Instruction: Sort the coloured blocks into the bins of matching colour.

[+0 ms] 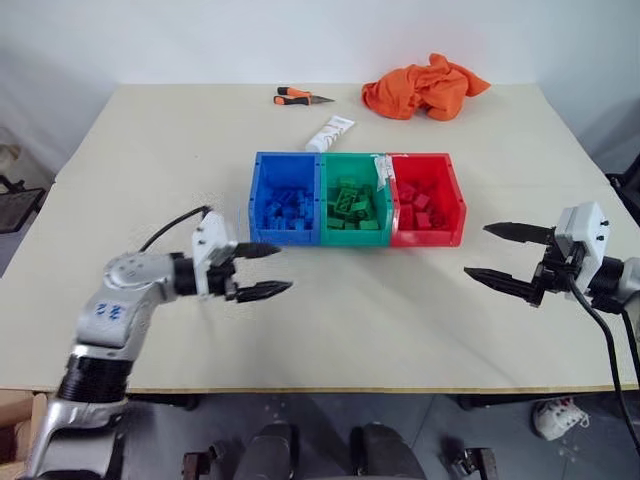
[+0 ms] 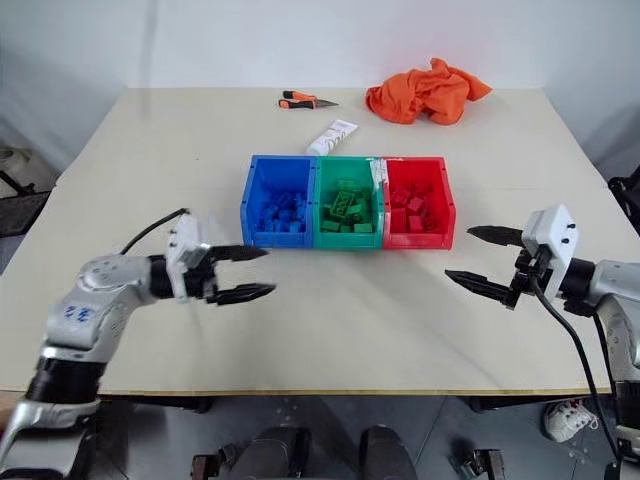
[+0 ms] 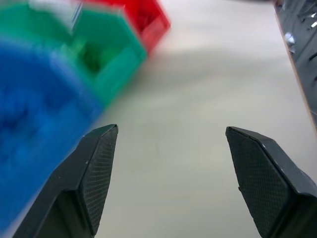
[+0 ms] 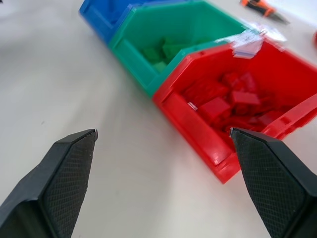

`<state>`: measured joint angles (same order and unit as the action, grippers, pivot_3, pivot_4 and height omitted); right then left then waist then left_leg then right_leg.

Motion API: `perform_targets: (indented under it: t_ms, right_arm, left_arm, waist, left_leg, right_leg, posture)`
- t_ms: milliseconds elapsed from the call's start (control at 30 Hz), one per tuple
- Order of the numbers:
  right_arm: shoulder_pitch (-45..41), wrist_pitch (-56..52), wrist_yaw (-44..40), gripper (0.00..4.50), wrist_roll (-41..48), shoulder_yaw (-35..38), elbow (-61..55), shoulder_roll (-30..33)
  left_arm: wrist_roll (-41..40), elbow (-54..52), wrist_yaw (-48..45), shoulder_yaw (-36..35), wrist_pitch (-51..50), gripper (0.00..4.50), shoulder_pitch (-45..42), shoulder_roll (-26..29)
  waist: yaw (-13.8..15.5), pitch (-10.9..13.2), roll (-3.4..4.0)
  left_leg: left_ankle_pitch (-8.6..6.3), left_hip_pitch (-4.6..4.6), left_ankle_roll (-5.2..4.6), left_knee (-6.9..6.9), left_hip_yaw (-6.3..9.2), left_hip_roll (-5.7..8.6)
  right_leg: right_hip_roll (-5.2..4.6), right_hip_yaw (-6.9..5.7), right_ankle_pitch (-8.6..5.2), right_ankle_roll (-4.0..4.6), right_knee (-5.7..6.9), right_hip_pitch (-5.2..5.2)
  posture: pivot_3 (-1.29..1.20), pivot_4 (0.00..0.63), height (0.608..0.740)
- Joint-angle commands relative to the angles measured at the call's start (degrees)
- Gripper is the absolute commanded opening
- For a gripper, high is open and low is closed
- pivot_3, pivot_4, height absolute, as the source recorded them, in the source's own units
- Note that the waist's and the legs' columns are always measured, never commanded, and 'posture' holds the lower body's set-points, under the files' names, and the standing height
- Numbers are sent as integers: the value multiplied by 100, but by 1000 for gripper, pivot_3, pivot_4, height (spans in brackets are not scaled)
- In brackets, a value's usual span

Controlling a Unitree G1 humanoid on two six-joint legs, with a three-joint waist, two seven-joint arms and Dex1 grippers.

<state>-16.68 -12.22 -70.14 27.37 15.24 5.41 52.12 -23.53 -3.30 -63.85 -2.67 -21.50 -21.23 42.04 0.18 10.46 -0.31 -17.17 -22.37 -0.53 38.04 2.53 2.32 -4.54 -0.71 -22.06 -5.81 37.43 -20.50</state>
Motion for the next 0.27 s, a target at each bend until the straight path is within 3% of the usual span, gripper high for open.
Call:
perform_targets:
  t_ms: [33,267]
  right_arm:
    - [-60,307,-347,4500,-161,71,345,323]
    - [-127,500,-455,4500,-272,140,758,400]
  left_arm:
    - [32,498,-179,-482,416,3699,87,333]
    - [11,1266,25,-837,840,3699,-292,332]
  waist:
    - [25,0,1]
    - [31,0,1]
  left_leg:
    - [0,0,-1,0,1,1]
    - [-3,-2,-4,-5,0,1]
  right_leg:
    - [-1,0,0,0,-4,3]
    - [-1,-1,0,0,-2,-3]
  posture:
    - [0,150,740]
    - [0,150,740]
